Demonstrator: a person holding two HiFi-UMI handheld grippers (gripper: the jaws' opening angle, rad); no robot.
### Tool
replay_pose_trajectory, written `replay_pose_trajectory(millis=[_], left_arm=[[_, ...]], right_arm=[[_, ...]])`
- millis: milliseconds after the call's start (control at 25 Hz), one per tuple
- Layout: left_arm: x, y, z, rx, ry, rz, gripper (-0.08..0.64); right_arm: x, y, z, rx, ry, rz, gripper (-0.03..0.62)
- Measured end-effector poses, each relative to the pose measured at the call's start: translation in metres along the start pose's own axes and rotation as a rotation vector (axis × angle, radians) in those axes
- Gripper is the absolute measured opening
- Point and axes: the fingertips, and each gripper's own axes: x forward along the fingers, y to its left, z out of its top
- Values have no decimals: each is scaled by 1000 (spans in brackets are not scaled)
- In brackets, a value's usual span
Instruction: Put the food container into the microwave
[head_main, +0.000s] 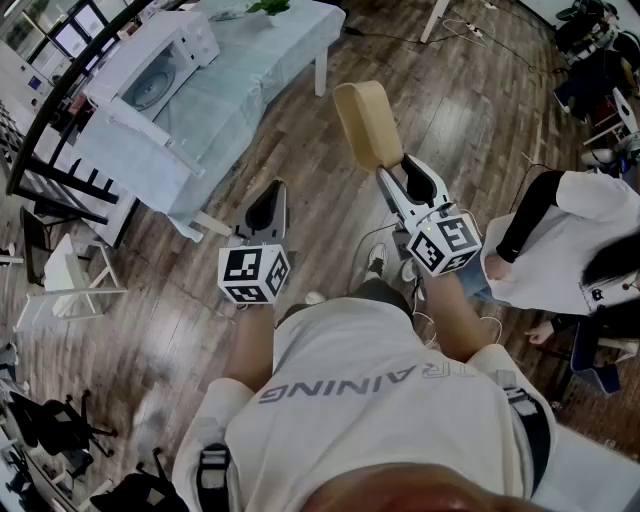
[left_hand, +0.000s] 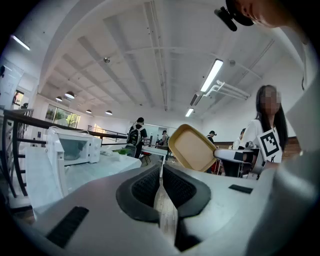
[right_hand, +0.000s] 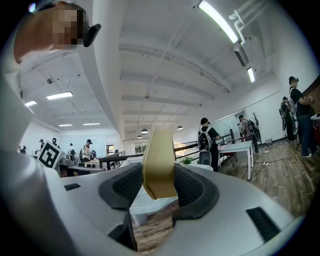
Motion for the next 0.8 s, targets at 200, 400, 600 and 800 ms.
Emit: replay_pose_trajectory(millis=[200, 400, 600, 800], left_arm=[[1, 3, 3, -1, -2, 1, 49], [3, 8, 3, -5, -3, -2, 49], [0, 10, 0, -13, 0, -4, 48], [-3, 16, 1, -18, -7, -1, 49]], right_arm=[[4, 1, 0, 5, 5, 3, 212], [10, 3, 1, 1, 8, 3, 212], [11, 4, -1, 4, 10, -4, 212], [15, 5, 0, 1, 8, -15, 210]])
